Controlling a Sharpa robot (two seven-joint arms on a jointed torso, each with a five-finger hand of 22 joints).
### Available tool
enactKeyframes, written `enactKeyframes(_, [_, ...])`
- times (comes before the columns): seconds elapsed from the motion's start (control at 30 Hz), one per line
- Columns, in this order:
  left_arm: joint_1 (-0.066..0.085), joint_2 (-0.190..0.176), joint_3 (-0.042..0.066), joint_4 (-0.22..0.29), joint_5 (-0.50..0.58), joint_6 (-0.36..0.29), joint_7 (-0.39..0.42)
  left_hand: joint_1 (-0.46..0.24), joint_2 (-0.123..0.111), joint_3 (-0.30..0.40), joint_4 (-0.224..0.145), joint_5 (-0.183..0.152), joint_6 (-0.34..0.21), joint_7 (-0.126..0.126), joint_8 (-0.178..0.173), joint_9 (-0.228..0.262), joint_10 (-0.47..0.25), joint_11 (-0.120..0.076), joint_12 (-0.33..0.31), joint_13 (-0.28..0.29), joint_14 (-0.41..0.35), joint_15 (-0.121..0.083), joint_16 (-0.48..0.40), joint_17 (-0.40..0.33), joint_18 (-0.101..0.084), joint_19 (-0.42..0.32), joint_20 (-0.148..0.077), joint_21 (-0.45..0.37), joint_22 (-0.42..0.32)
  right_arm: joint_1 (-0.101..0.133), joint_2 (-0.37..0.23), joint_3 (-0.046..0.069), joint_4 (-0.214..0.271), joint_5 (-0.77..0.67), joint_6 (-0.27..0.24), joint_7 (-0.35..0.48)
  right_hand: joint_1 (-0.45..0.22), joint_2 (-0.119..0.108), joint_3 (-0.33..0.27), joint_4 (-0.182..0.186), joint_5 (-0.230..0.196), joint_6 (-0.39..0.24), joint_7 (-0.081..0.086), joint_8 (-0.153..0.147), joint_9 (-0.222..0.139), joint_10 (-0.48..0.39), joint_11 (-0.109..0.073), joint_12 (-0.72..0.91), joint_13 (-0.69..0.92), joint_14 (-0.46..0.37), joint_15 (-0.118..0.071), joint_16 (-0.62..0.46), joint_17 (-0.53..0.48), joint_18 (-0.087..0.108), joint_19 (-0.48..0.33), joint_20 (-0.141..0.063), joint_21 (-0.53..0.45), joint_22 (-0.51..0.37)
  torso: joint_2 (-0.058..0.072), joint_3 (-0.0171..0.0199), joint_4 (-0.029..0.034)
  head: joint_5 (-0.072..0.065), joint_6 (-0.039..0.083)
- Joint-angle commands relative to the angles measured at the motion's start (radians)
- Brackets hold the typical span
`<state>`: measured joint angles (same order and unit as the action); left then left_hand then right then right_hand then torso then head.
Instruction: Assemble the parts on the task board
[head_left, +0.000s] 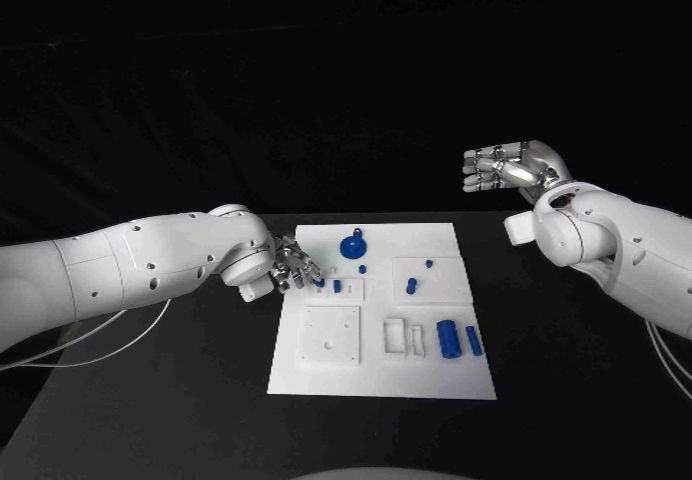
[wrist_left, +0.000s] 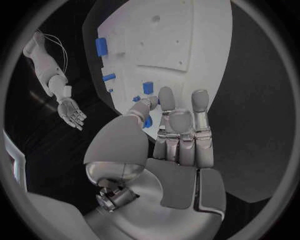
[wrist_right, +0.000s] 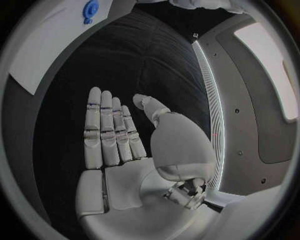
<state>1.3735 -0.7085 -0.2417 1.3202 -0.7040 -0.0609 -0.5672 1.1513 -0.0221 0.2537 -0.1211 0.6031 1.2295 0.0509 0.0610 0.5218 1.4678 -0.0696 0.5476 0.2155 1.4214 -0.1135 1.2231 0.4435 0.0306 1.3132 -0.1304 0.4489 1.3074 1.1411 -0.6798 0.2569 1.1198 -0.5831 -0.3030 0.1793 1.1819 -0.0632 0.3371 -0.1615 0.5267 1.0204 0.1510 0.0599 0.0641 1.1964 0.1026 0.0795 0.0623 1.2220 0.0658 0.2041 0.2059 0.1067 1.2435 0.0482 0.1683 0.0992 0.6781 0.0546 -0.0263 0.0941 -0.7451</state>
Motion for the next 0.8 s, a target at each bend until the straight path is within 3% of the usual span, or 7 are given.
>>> enactKeyframes(0.03, [-0.001,0.000,0.001,0.006,-0.008,0.024,-0.009,0.003,0.003,0.081,-0.080,0.002,0.076,-0.053,0.004,0.001,0.048,-0.008,0.004,0.001,-0.002,-0.005,0.002,-0.001,0.010,-0.007,0.000,0.006,0.018,-0.001,0.000,0.000,0.001,0.001,0.015,0.011,-0.005,-0.004,0.004,-0.001,0.006,-0.006,0.003,0.002,0.000,-0.007,0.002,-0.006,-0.001,-0.005,0.002,-0.005,-0.001,0.020,0.000,0.001,0.006,-0.001,0.001,0.0001,0.0003,0.000,0.002])
enactKeyframes(0.1, [-0.001,-0.001,0.001,0.008,-0.009,0.025,-0.010,0.003,0.003,0.081,-0.080,0.002,0.076,-0.053,0.004,0.001,0.048,-0.008,0.004,0.001,-0.002,-0.005,0.002,-0.001,0.010,-0.007,0.000,0.006,0.018,-0.001,0.000,0.000,0.001,0.001,0.015,0.011,-0.005,-0.004,0.004,-0.001,0.006,-0.006,0.003,0.002,0.000,-0.007,0.002,-0.006,-0.001,-0.005,0.002,-0.005,-0.001,0.020,0.000,0.001,0.006,-0.001,0.000,0.0000,-0.0003,0.001,-0.003])
enactKeyframes(0.4, [-0.003,-0.002,0.000,0.010,-0.014,0.033,-0.014,0.001,0.004,0.082,-0.082,0.004,0.077,-0.053,0.004,0.001,0.048,-0.008,0.004,0.002,-0.002,-0.005,0.003,-0.002,0.010,-0.007,0.000,0.007,0.018,-0.001,0.001,0.000,0.001,0.001,0.015,0.011,-0.005,-0.004,0.004,-0.001,0.006,-0.006,0.003,0.002,0.000,-0.007,0.002,-0.006,-0.001,-0.005,0.002,-0.005,-0.001,0.020,0.000,0.001,0.006,-0.001,0.000,0.0007,-0.0007,0.006,0.001])
enactKeyframes(0.57, [-0.004,-0.002,0.000,0.008,-0.014,0.038,-0.014,0.000,0.004,0.082,-0.084,0.005,0.077,-0.053,0.004,0.002,0.048,-0.007,0.002,0.003,-0.002,-0.004,0.002,-0.003,0.010,-0.009,0.000,0.007,0.018,-0.001,0.001,0.000,0.001,0.001,0.015,0.011,-0.005,-0.004,0.004,-0.001,0.006,-0.006,0.003,0.002,0.000,-0.007,0.002,-0.006,-0.001,-0.005,0.002,-0.005,-0.001,0.020,0.000,0.001,0.006,-0.001,-0.001,0.0004,0.0002,0.010,-0.004])
enactKeyframes(0.8, [-0.006,0.000,0.000,0.006,-0.015,0.038,-0.015,0.000,0.004,0.082,-0.084,0.005,0.077,-0.052,0.004,0.002,0.048,-0.005,0.003,0.004,-0.002,-0.004,0.002,-0.004,0.010,-0.009,0.000,0.007,0.018,-0.002,0.001,0.000,0.001,0.001,0.016,0.011,-0.005,-0.004,0.004,-0.001,0.006,-0.006,0.003,0.002,0.000,-0.007,0.002,-0.006,-0.001,-0.005,0.002,-0.005,-0.001,0.020,0.000,0.001,0.006,-0.001,0.001,0.0001,-0.0009,0.006,-0.006])
